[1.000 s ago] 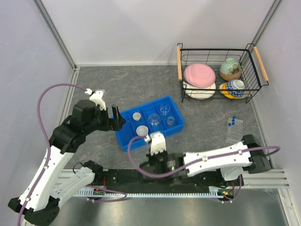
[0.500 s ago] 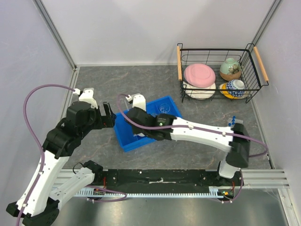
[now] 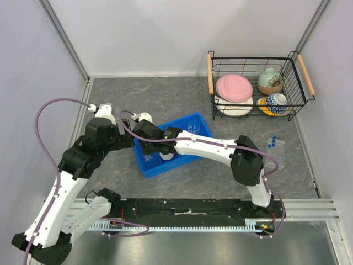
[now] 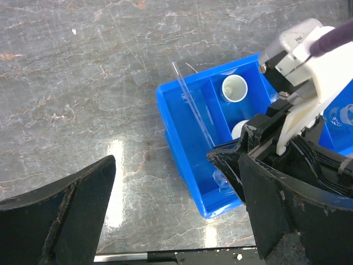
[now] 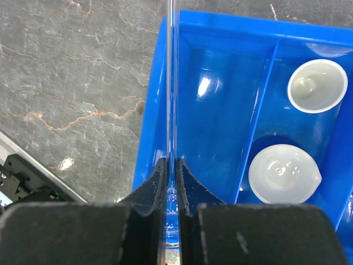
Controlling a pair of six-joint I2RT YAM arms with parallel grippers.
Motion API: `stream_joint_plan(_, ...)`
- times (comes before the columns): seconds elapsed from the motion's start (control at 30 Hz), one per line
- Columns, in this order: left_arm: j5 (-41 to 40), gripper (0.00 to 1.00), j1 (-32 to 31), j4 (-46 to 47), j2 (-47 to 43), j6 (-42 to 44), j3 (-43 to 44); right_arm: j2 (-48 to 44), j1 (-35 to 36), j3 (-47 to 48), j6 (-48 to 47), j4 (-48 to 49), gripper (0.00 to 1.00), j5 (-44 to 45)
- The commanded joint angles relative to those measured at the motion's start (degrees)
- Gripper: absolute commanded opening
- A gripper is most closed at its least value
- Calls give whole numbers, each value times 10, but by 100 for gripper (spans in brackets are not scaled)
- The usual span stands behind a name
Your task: Organize the chemistry lab equipment
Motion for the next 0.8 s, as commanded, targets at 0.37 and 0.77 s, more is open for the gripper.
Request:
stream_joint_plan(0.37, 116, 99, 103, 108, 73, 2, -21, 20, -2, -24, 2, 33, 0, -20)
stream_joint_plan(0.77, 220, 99, 207, 156, 97, -36, -45, 31, -7, -37, -40, 30, 0, -32)
